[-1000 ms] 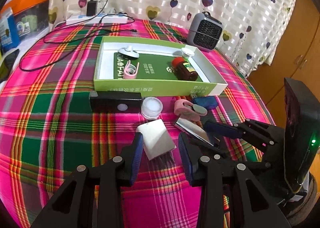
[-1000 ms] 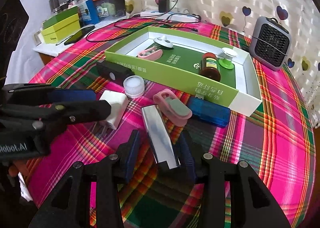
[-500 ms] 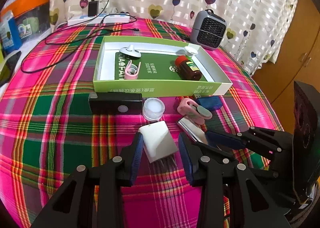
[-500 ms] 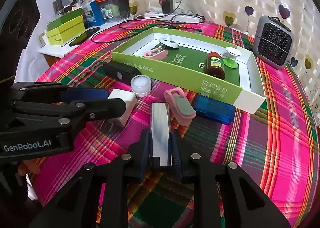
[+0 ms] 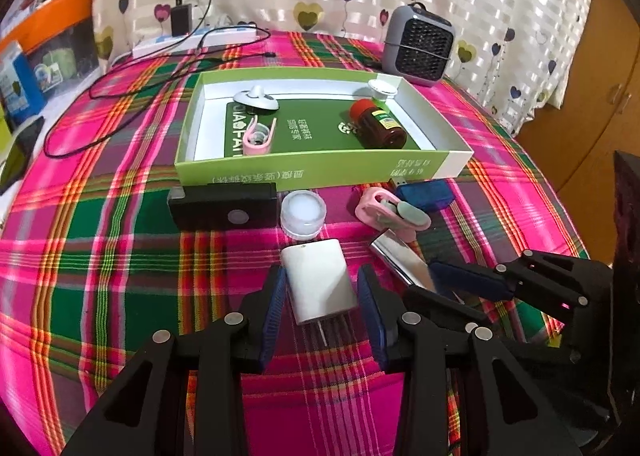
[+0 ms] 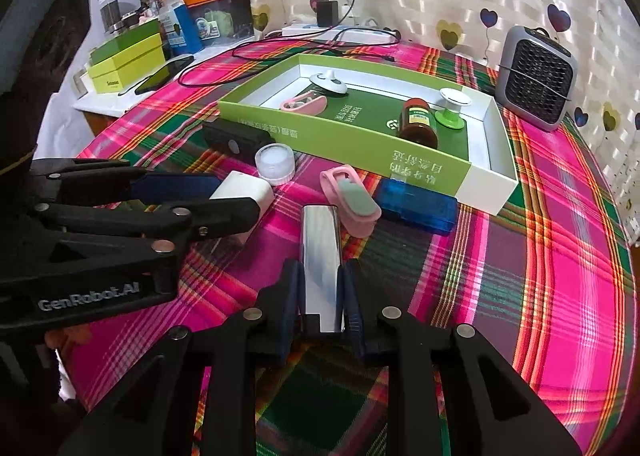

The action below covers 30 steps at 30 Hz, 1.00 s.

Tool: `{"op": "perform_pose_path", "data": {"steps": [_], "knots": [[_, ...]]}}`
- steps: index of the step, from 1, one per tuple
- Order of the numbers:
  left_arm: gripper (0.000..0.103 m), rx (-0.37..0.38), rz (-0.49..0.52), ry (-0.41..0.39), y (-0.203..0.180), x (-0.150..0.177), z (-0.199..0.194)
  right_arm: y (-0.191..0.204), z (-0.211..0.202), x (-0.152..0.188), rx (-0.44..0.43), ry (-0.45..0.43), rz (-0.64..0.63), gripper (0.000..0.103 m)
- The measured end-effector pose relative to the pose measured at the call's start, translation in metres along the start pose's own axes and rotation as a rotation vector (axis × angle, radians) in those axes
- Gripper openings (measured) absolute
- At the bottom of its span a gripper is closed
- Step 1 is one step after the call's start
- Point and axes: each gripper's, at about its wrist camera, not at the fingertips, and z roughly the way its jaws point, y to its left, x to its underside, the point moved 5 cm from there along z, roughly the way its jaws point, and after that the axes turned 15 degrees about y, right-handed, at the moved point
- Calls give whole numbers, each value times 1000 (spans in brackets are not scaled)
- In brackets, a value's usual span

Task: Organize rigid objects
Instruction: 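Grasp the silver bar with the right tool while the left tool grasps the white charger, then lift the silver bar with the right tool while the left tool lifts the white charger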

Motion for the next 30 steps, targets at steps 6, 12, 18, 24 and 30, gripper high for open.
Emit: {"op": "perform_pose_path", "data": {"steps": [6, 12, 18, 24, 30], "knots": [[36, -15, 1, 4, -1, -1, 4, 0, 0, 0, 1, 0, -1, 24], [37, -55, 23, -4, -4, -1, 8, 0, 0, 0, 2, 0, 0, 24], [36, -38, 15, -12, -2, -1, 8, 0, 0, 0, 2, 0, -1, 24], [36, -46, 24, -22, -3, -3, 9, 0, 0, -1, 0, 0, 0, 24], [36, -54, 35, -27, -4, -3, 10, 0, 0, -1, 3, 1, -2, 24]]}}
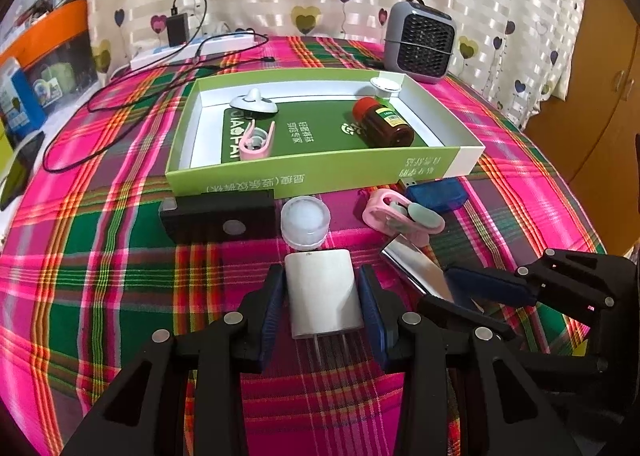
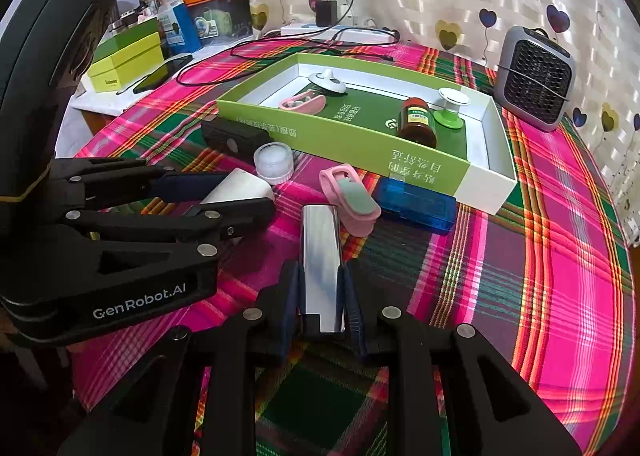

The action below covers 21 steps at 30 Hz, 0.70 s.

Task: Organize rigid objects
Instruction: 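Lift the silver bar with the right tool while the left tool lifts the white charger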

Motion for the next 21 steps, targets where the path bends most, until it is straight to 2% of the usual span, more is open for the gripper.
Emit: {"op": "perform_pose_path", "data": {"steps": [21], "knots": [[33, 19, -11, -2, 3, 1, -1, 0, 0, 0, 0, 0, 0, 24]]}}
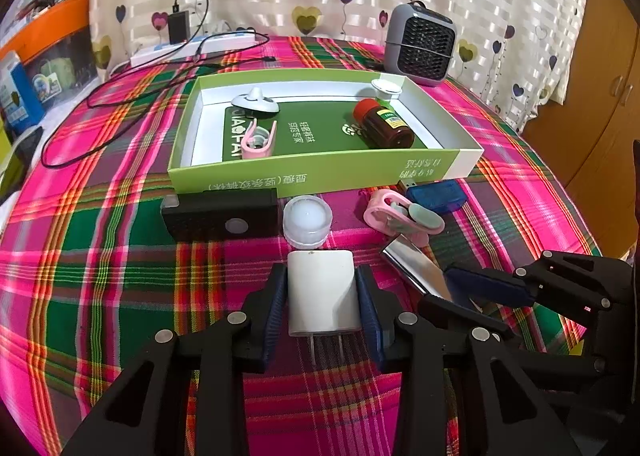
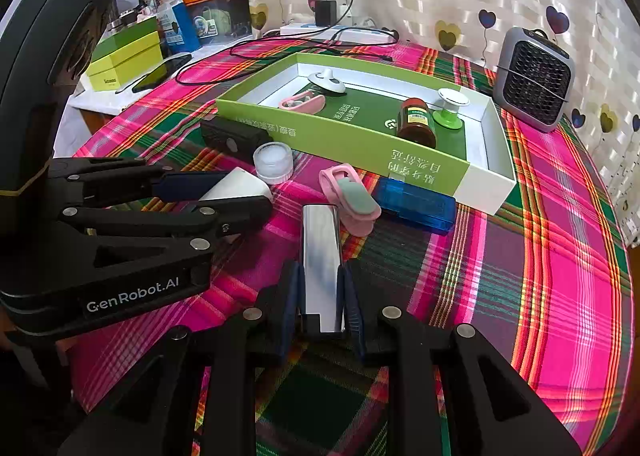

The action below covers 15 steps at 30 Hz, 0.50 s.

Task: Organize rigid objects
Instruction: 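Lift the silver bar with the right tool while the left tool lifts the white charger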

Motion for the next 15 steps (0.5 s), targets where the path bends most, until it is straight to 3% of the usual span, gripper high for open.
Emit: {"op": "perform_pose_path", "data": {"steps": [15], "knots": [[33, 1, 1, 0, 1, 1, -1, -2, 0, 0, 21, -2, -9, 24]]}}
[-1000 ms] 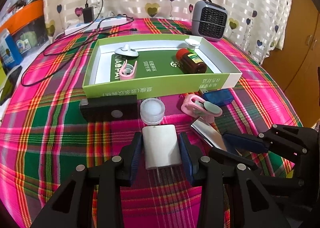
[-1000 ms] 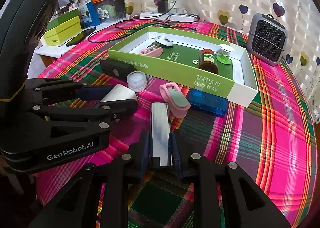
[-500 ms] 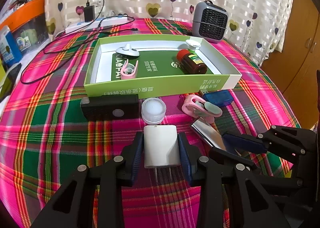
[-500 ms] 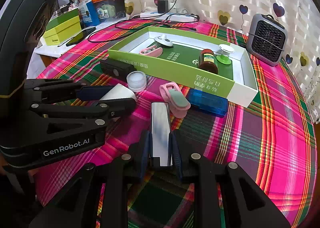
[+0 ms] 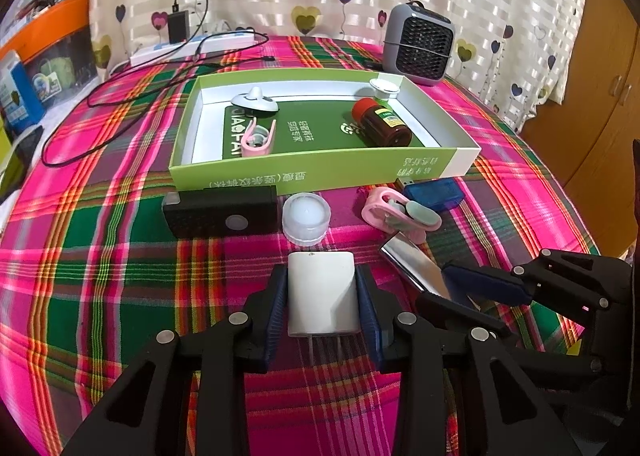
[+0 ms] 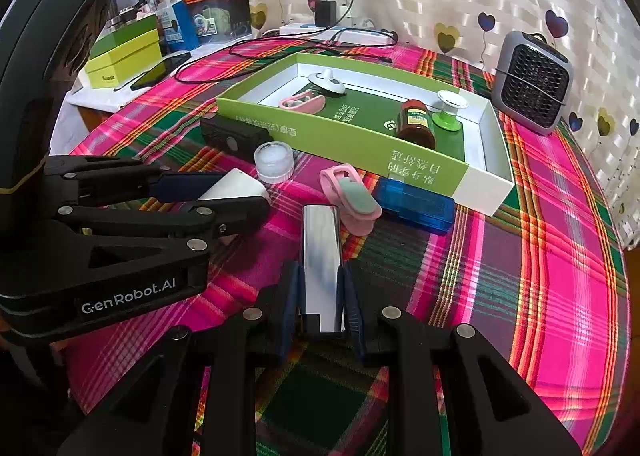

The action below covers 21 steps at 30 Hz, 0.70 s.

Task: Organize rigid objects
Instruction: 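Lift the silver bar with the right tool while the left tool lifts the white charger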

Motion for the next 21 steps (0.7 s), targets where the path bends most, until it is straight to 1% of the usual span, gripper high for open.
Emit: {"op": "perform_pose_path", "data": {"steps": [11, 21], "knots": [[33, 8, 5, -11, -4, 6, -6, 3, -5, 3, -20, -23, 12, 24], [33, 3, 0, -36, -1, 3, -19, 5, -14, 0, -18, -45, 15, 24]]}}
